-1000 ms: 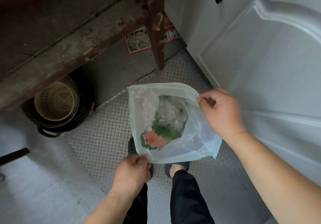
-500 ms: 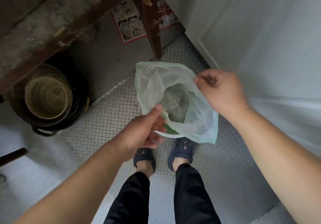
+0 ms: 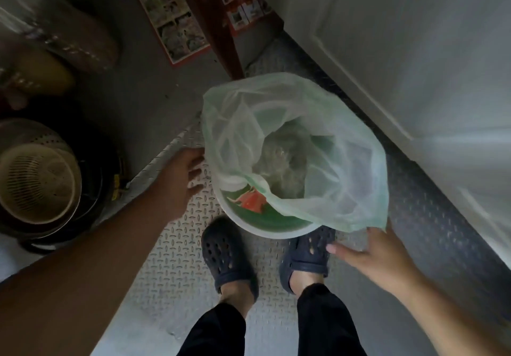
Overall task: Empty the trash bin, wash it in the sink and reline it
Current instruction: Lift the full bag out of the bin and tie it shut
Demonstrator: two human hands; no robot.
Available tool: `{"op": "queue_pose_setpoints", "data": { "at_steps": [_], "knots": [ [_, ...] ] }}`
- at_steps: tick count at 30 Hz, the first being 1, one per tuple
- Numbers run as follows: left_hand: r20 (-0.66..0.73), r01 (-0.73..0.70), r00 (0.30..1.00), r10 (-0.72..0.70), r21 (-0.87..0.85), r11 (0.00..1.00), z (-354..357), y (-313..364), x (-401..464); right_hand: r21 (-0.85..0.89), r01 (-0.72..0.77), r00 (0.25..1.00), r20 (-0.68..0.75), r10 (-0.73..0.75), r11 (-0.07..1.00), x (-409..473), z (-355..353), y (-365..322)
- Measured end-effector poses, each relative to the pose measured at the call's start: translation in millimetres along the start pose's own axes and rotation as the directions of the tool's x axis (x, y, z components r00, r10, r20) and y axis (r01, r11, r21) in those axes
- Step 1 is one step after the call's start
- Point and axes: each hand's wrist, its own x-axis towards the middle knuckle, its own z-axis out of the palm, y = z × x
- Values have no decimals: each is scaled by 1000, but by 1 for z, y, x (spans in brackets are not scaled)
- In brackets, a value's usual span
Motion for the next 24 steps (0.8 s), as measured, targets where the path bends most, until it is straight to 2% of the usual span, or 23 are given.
{"op": "queue_pose_setpoints", "data": {
  "at_steps": [1,3,5,8,10,12,14,16,19,21,23,24],
  "knots": [
    [43,-38,998,42,-82,996,5,8,6,5,5,1000,-4,-5,1000,4,6,-2],
    [167,-62,982,86,-146,987,12,25,18,251,5,1000,-13,-2,968,15,12,-7],
    [304,-36,950,74,-127,991,16,38,24,450,-40,999,-11,50,892,28,14,-12],
    [440,-43,896,63,-54,998,19,55,27,403,-107,993,0,117,909,40,21,-25],
    [498,-29,863,86,-120,992,20,66,23,374,-109,992,-10,122,921,44,24,-34],
    [479,-35,867,139,-220,975,21,76,13,438,-16,999,-34,34,899,43,21,-50],
    [437,-67,881,182,-264,962,22,79,9,586,188,981,-155,-118,788,38,16,-71],
    [366,-86,911,191,-284,955,25,75,9,581,316,943,-275,-184,750,34,11,-92],
    [269,-34,953,141,-365,930,26,71,6,576,353,911,-392,-130,738,31,8,-112],
    [181,-18,977,110,-448,894,24,66,5,597,332,905,-420,-69,730,29,6,-117],
    [182,47,980,76,-588,807,22,63,3,686,339,908,-417,-35,643,29,3,-122],
    [170,33,982,88,-606,795,21,61,4,764,335,918,-397,-8,551,29,1,-123]
  ]
}}
